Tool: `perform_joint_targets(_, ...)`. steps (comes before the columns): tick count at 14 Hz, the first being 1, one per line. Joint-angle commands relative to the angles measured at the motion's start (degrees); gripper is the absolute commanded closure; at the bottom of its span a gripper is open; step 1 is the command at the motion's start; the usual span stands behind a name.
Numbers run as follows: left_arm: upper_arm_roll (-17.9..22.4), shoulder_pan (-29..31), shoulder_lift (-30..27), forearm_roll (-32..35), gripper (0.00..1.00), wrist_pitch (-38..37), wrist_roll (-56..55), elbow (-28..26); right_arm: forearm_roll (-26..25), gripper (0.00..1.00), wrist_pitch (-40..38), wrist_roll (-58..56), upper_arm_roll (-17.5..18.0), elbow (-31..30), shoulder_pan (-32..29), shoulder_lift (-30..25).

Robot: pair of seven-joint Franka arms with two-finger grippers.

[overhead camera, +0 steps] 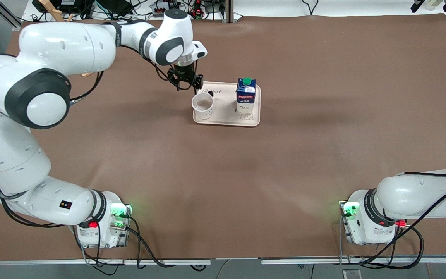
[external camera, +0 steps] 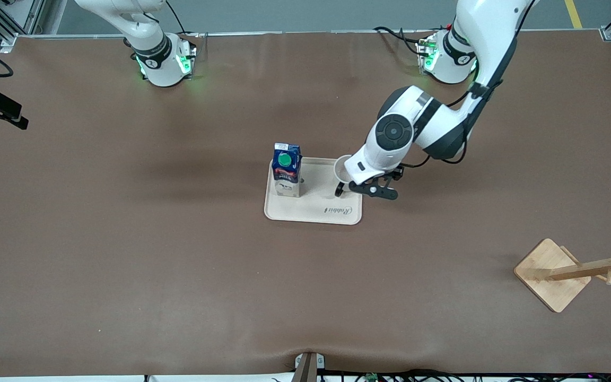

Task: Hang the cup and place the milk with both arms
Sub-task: 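Grasp the white mug rim with the left gripper and lift it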

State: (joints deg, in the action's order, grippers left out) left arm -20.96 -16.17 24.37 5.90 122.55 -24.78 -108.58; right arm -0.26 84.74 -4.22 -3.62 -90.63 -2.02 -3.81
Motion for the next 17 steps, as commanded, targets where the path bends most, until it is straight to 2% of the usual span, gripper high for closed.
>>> perform_joint_targets(1,0.04,-1.14,1.73,1.21,0.23,1.72,-1.32,0.48,-0.27,0.00,0.24,-0.62,0.63,0.63,-0.53,-0.23)
perform_joint_targets(5,0.04,-1.85,4.11,2.26,0.29,5.32,-1.32,0.48,-0.18,0.00,0.51,-0.97,0.63,1.33,-0.44,0.47)
perform_joint_targets(7,-0.04,-1.76,4.99,6.03,0.39,5.50,-1.32,0.48,-0.27,0.00,0.77,-1.06,0.63,1.34,-0.79,1.08)
perform_joint_targets(8,-0.05,-1.85,5.60,6.14,0.44,5.50,-1.32,0.65,-0.27,0.00,0.69,-1.06,0.63,1.34,-0.80,1.61)
perform_joint_targets(10,-0.05,-2.02,5.87,6.22,0.62,5.68,-1.32,0.83,-0.53,0.00,0.68,-1.23,0.55,1.34,-0.97,1.70)
perform_joint_targets(13,-0.05,-3.08,6.13,6.14,0.82,5.85,-1.76,1.09,-1.23,0.00,1.03,-1.32,0.46,1.33,-1.76,3.63)
perform_joint_targets(15,-0.05,-3.69,6.05,6.05,1.00,5.85,-1.76,1.27,-1.23,0.00,2.43,-1.32,0.54,1.34,-1.76,6.08)
perform_joint_targets(17,-0.05,-3.61,5.61,6.05,1.00,5.77,-1.68,1.44,-0.80,0.00,3.59,-1.06,0.54,1.42,-1.06,11.78)
